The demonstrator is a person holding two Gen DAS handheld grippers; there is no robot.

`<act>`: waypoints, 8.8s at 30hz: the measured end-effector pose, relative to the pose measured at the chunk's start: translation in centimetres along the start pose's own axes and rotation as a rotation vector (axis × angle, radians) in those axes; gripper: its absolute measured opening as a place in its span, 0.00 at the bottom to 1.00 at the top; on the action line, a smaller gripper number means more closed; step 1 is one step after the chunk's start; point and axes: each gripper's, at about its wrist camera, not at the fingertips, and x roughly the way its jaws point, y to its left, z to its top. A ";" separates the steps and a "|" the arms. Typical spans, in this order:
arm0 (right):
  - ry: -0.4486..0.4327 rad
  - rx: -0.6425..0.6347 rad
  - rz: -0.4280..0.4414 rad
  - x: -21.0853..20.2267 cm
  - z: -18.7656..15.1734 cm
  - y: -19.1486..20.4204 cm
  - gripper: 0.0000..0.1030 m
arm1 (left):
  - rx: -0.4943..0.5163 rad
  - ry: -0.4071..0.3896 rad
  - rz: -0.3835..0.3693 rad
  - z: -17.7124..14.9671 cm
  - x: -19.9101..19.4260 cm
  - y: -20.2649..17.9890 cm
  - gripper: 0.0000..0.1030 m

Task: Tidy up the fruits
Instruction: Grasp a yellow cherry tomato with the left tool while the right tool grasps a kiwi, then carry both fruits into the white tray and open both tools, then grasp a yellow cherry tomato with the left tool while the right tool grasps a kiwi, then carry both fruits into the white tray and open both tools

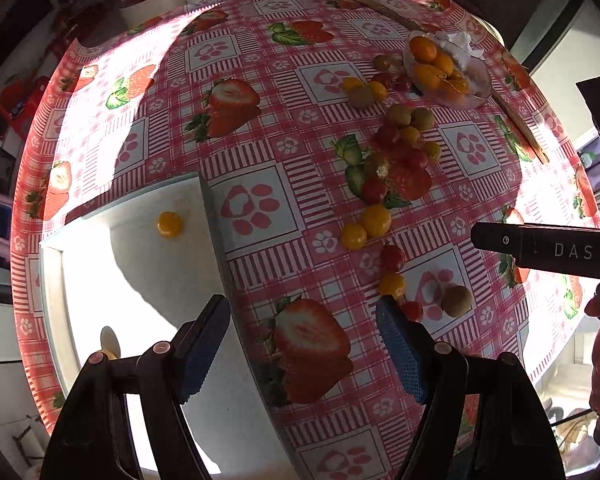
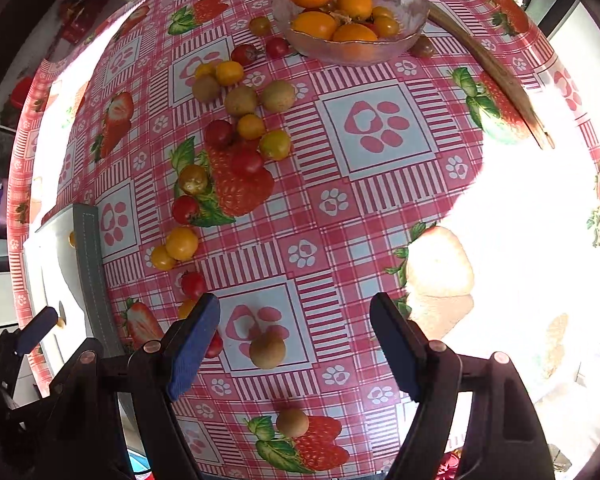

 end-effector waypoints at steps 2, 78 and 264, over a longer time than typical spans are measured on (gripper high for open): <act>-0.004 -0.008 -0.008 0.2 0.5 -0.6 0.78 | -0.002 0.010 0.007 0.5 1.0 -0.7 0.74; 0.007 -0.356 0.190 0.2 0.5 16.0 0.22 | -0.313 -0.066 0.068 -3.5 -1.0 14.8 0.21; 0.086 -0.512 0.174 5.1 -1.8 27.6 0.73 | -0.388 0.048 0.134 -11.0 0.6 16.0 0.64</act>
